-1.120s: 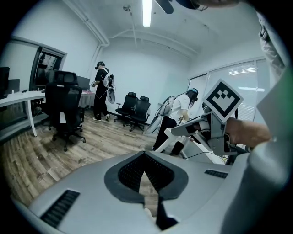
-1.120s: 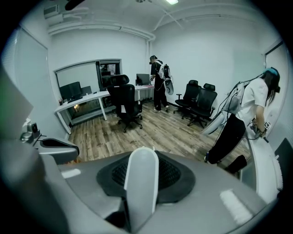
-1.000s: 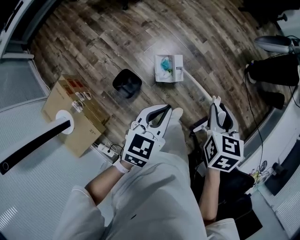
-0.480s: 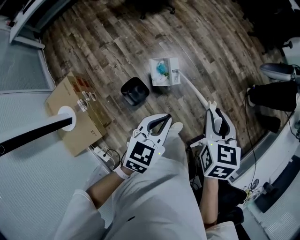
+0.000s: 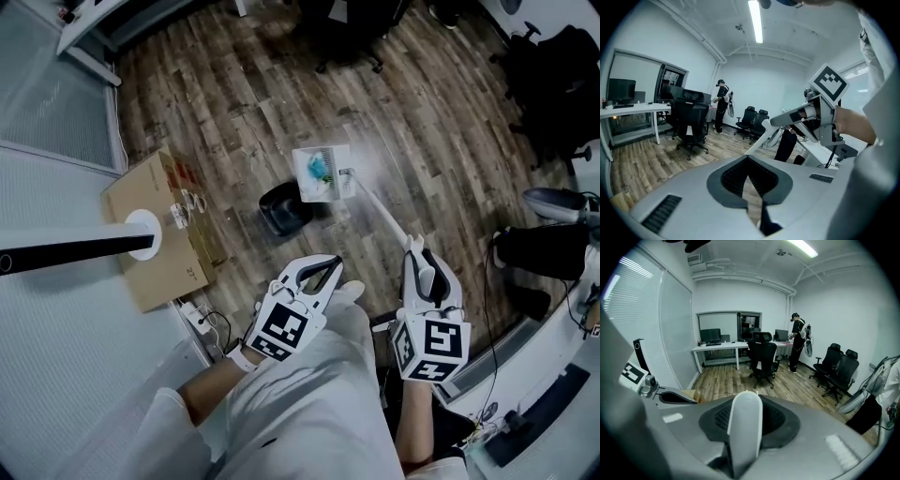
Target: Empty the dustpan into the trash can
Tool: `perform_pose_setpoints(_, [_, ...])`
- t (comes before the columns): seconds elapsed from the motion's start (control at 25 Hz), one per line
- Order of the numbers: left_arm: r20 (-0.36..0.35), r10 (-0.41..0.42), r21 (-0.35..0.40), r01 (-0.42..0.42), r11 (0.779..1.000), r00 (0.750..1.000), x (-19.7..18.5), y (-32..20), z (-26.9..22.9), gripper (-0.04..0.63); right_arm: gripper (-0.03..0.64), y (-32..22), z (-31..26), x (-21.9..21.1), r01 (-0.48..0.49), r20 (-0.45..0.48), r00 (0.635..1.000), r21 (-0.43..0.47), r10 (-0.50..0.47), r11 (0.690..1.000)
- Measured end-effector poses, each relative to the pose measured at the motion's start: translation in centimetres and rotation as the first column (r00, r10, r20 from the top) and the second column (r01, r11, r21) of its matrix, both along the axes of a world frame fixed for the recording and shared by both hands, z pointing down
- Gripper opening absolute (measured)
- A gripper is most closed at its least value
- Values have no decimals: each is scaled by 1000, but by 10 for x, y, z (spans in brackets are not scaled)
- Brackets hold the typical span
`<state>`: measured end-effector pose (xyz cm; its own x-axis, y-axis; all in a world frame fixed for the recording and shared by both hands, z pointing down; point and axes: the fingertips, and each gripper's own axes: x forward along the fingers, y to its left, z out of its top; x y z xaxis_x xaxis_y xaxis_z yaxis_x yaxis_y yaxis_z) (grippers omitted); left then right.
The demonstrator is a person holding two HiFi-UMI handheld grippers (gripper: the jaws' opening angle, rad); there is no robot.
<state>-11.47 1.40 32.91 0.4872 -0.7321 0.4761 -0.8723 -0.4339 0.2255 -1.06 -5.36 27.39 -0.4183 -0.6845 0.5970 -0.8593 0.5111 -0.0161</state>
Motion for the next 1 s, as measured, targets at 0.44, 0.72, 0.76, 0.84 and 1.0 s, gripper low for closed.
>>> perform_pose_setpoints(0.44, [38, 45, 25, -46, 999, 998, -40, -7, -8, 8, 115, 10, -12, -53, 122, -1, 993, 17, -122, 992])
perform_pose_setpoints(0.72, [96, 158, 71, -165, 984, 983, -47, -17, -11, 8, 115, 16, -18, -77, 172, -6, 985, 27, -172, 985])
perform_pose_setpoints(0.76, [114, 185, 79, -194, 978, 976, -47, -17, -11, 8, 115, 18, -19, -79, 179, -7, 984, 29, -179, 983])
perform_pose_setpoints(0.84, [152, 244, 95, -260, 961, 958, -43, -19, -13, 8, 115, 22, -21, -81, 192, -9, 981, 34, -192, 981])
perform_pose_setpoints(1.0, [162, 394, 111, -413, 904, 905, -27, -22, -16, 78, 115, 27, -24, -85, 212, -16, 977, 37, -211, 977])
